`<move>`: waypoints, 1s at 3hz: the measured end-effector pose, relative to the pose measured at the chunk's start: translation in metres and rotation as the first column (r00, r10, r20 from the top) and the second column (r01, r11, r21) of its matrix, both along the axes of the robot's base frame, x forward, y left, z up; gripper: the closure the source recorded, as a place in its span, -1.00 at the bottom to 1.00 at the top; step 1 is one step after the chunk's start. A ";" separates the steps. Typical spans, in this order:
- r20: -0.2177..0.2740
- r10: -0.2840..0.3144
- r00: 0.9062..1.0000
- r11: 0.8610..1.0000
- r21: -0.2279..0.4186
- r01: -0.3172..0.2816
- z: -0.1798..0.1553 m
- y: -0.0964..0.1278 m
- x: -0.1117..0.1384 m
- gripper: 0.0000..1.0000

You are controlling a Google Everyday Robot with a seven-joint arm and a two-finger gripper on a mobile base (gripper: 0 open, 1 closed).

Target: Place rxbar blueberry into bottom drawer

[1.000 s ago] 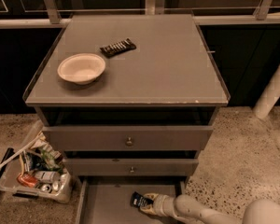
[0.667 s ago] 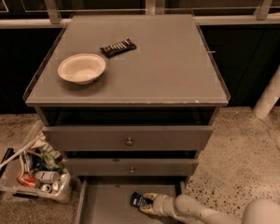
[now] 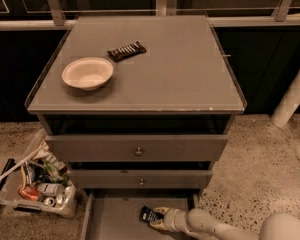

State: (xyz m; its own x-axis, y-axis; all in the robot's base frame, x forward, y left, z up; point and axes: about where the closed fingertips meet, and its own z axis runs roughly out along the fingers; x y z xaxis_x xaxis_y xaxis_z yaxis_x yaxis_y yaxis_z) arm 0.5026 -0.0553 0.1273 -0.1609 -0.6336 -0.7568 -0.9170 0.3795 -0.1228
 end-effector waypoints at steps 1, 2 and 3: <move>0.000 0.000 1.000 1.000 0.000 0.000 0.000 0.000 0.000 -0.78; 0.000 0.000 1.000 1.000 0.000 0.000 0.000 0.000 0.000 -1.00; 0.000 0.000 1.000 1.000 0.000 0.000 0.000 0.000 0.000 -1.00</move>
Offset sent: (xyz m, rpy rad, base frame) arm 0.0000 0.0000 0.0000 0.0000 0.0000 0.0000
